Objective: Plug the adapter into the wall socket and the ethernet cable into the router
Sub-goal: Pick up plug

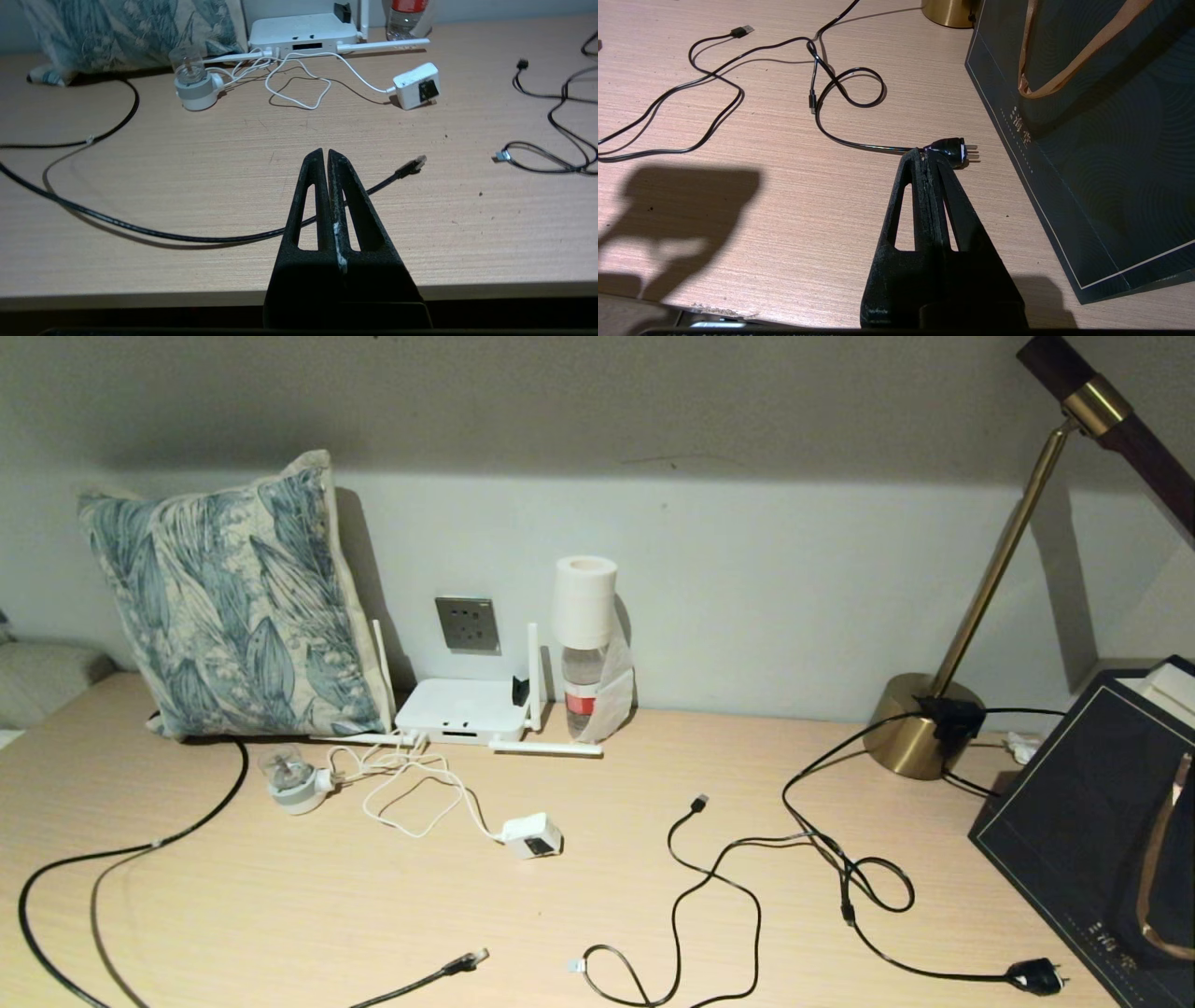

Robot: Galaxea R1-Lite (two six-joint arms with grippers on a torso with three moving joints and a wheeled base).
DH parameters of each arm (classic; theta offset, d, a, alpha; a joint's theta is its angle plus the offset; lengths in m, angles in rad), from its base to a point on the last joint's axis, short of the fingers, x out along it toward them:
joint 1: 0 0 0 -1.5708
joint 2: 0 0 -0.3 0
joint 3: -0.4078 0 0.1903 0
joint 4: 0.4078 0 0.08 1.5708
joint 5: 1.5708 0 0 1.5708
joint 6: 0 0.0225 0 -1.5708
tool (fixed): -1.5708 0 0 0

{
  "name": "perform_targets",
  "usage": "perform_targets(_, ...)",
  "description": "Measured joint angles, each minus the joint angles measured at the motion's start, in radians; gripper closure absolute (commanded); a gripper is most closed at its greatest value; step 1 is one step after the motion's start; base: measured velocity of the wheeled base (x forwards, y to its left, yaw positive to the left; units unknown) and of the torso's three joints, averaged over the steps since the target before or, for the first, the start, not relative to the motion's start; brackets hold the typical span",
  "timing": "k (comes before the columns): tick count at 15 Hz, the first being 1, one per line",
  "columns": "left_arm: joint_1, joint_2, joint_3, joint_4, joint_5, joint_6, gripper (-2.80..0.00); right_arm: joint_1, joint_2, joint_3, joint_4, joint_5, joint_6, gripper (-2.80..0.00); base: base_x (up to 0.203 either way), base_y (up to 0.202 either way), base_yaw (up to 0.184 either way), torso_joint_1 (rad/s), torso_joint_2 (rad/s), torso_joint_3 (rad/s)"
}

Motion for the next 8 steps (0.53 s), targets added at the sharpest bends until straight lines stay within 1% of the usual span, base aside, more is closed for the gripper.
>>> perform_targets(1, 0.000, 0.000, 0.000, 0.001, -0.012, 0.030, 0.00, 0.000, 0.000, 0.000, 0.000, 0.000, 0.000, 0.00, 0.000, 0.000, 0.000, 0.000, 0.00, 0.000)
perform_targets(3, 0.000, 0.008, 0.000, -0.006, -0.030, 0.115, 0.00, 0.000, 0.000, 0.000, 0.000, 0.000, 0.000, 0.00, 0.000, 0.000, 0.000, 0.000, 0.00, 0.000)
perform_targets(5, 0.000, 0.046, -0.021, -0.006, -0.055, 0.135, 0.00, 0.000, 0.000, 0.000, 0.000, 0.000, 0.000, 0.00, 0.000, 0.000, 0.000, 0.000, 0.00, 0.000)
perform_targets(6, 0.002, 0.077, -0.081, -0.010, -0.075, 0.138, 0.00, 0.000, 0.000, 0.000, 0.000, 0.000, 0.000, 0.00, 0.000, 0.000, 0.000, 0.000, 0.00, 0.000)
perform_targets(8, 0.006, 0.174, -0.250, -0.006, -0.117, 0.143, 0.00, 0.000, 0.000, 0.000, 0.000, 0.000, 0.001, 0.00, 0.000, 0.000, 0.000, 0.000, 0.00, 0.000)
